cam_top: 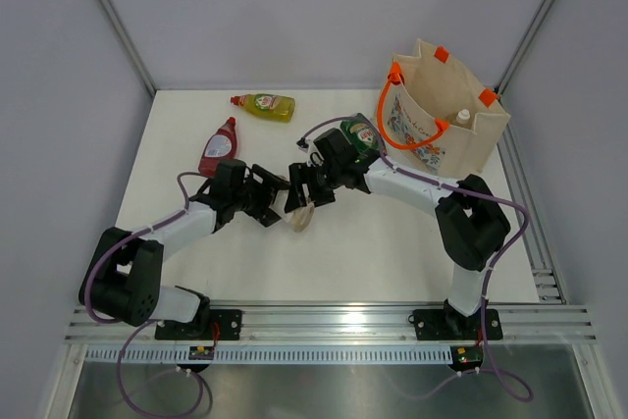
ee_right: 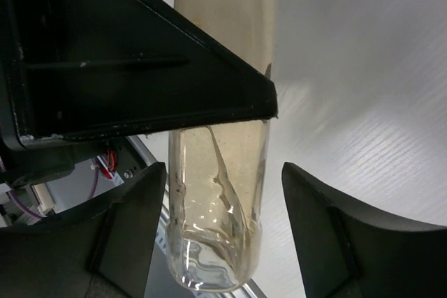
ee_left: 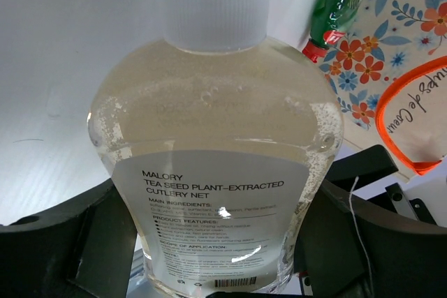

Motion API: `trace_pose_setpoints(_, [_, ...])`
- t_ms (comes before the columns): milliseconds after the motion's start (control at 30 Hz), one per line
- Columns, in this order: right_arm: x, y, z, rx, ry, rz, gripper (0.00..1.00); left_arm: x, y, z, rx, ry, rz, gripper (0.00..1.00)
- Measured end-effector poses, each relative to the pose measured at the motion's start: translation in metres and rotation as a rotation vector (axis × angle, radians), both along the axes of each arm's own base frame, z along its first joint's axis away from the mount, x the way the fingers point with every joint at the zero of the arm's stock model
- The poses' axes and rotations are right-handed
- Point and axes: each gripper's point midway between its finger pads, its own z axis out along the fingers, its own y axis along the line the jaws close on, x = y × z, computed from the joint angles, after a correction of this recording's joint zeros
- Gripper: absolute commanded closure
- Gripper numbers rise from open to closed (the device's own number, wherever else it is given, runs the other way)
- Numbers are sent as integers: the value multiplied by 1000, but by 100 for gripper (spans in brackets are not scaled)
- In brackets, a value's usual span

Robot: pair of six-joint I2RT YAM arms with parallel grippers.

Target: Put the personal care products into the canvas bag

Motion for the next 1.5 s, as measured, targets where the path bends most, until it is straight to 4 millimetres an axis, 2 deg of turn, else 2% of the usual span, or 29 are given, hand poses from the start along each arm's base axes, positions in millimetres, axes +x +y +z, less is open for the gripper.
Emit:
trace_pose_setpoints(100, [-1, 3, 3, 19, 11, 3, 55, 0, -5, 3, -19, 6, 7, 100])
trace_pose_setpoints(200, [-1, 2, 4, 29, 22, 1, 69, 0, -6, 3, -24, 10, 15, 67])
trace_pose_setpoints(233, [-1, 2, 4, 35, 25, 5, 85, 0, -6, 3, -26, 12, 17, 48])
trace_pose_setpoints(267, [-1, 2, 4, 49, 28, 12, 99, 0, -6, 4, -28, 14, 19, 42])
trace_pose_setpoints(500, [6, -7, 12, 200, 102, 69, 100, 1, -9, 13, -29, 12, 7, 2])
trace_pose_setpoints(667, [14, -12, 31, 364, 187, 83, 100, 11, -11, 45, -2, -103, -46, 1])
trace_pose_setpoints(767, [13, -10, 41, 428, 202, 101, 100, 15, -8, 58, 33, -148, -72, 1])
trace_pose_setpoints(1067, [-1, -8, 66, 528, 267, 155, 100, 24, 8, 73, 137, -209, -117, 1])
trace_pose_setpoints(1233, [0, -13, 81, 568, 285, 168, 100, 28, 14, 83, 160, -260, -126, 1])
trace_pose_setpoints(1500, [3, -19, 85, 588, 277, 173, 100, 33, 36, 90, 191, -286, -97, 1])
